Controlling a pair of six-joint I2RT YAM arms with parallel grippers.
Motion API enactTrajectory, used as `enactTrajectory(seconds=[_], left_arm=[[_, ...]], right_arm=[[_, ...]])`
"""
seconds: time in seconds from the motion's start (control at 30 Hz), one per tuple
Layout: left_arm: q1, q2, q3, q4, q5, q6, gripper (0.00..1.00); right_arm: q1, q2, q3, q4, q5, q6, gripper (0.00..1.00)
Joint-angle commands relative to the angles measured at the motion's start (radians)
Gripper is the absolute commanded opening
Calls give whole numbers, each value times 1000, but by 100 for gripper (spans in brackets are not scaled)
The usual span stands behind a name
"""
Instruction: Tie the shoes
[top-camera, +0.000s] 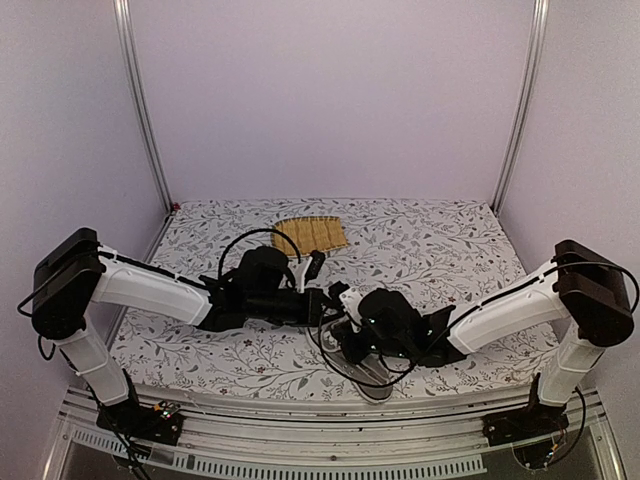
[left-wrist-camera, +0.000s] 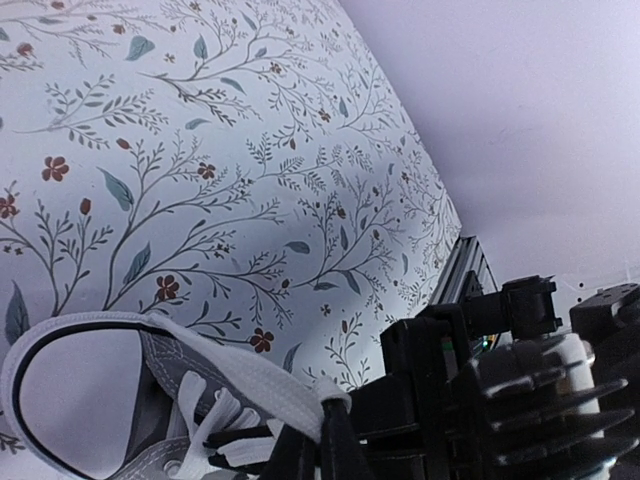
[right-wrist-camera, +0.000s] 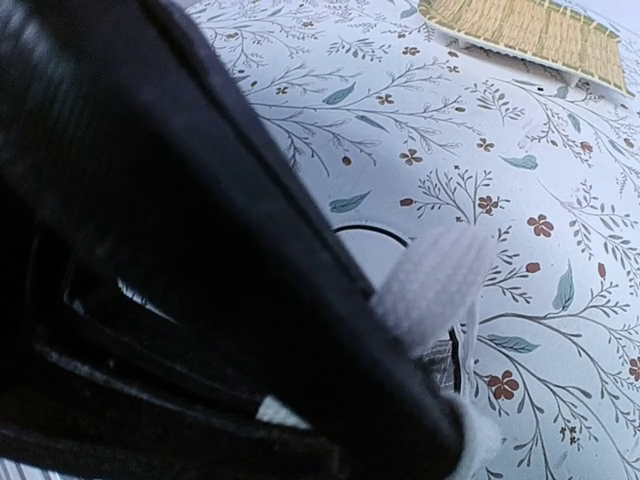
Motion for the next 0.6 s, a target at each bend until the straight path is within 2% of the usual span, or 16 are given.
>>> enactTrajectory(seconds=[0.0, 0.1, 0.33, 0.43, 0.57], left_arm=[[12, -26, 25, 3, 11, 5, 0], [11, -30, 24, 6, 16, -4, 0], [10, -22, 19, 43, 38, -29, 0], [11, -15, 18, 47, 43, -35, 0], [19, -12, 17, 42, 45, -26, 0]], right_arm=[[-2, 55, 30, 42, 85, 34, 2], [-3, 90, 57, 95, 93, 17, 2], [-10, 152, 60, 293, -3, -4, 2], [-28, 164, 46, 369, -89, -2, 2], [-65, 165, 16, 469, -289, 9, 2]])
